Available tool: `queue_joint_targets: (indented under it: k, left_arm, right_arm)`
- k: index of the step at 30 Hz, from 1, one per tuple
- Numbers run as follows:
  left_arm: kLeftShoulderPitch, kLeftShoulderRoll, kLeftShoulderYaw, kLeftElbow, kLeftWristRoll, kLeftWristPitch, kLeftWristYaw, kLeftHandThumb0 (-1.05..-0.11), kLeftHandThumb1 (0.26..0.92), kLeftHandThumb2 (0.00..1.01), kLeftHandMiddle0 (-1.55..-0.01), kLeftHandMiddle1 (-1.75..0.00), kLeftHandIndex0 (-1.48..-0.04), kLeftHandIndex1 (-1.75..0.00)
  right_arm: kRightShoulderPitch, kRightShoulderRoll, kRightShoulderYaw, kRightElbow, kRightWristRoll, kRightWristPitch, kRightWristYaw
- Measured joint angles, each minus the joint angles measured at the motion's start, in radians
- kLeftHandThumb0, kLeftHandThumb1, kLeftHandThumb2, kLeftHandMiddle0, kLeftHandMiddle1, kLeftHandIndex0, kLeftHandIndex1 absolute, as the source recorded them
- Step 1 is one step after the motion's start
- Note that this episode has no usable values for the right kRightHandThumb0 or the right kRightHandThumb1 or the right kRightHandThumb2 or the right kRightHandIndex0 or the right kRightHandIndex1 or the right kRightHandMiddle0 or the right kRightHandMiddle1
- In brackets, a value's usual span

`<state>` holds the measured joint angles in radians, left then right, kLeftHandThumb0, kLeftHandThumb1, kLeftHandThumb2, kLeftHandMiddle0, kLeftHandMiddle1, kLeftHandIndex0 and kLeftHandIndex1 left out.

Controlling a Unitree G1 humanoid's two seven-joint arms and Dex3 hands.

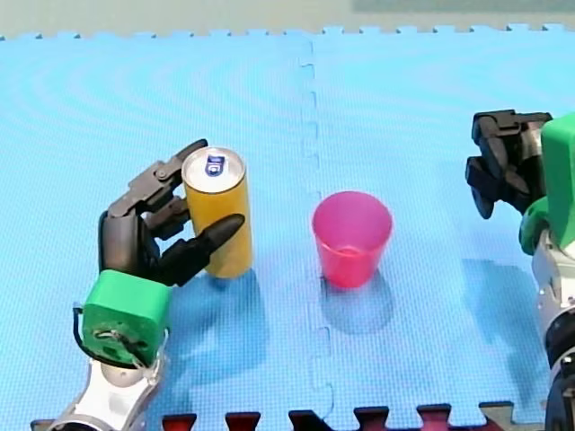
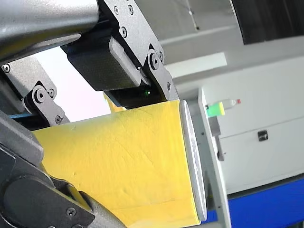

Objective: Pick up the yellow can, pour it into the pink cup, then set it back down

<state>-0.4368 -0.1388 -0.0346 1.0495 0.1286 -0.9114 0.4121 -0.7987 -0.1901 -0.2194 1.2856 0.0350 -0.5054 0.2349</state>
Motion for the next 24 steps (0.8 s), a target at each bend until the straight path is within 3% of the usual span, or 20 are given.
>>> queue_joint_targets:
  k: [10, 24]
  left_arm:
    - [0.000, -0.023, 0.043, 0.017, -0.014, -0.031, -0.022, -0.355, 0.810, 0.00, -1.29, -0.01, -1.17, 0.00]
    - [0.011, -0.024, 0.052, 0.047, 0.036, -0.044, 0.011, -0.345, 0.812, 0.00, -1.28, 0.00, -1.17, 0.00]
  right_arm:
    - [0.000, -0.008, 0.000, 0.000, 0.000, 0.000, 0.002]
    - [0.000, -0.014, 0.003, -0.001, -0.002, -0.001, -0.001]
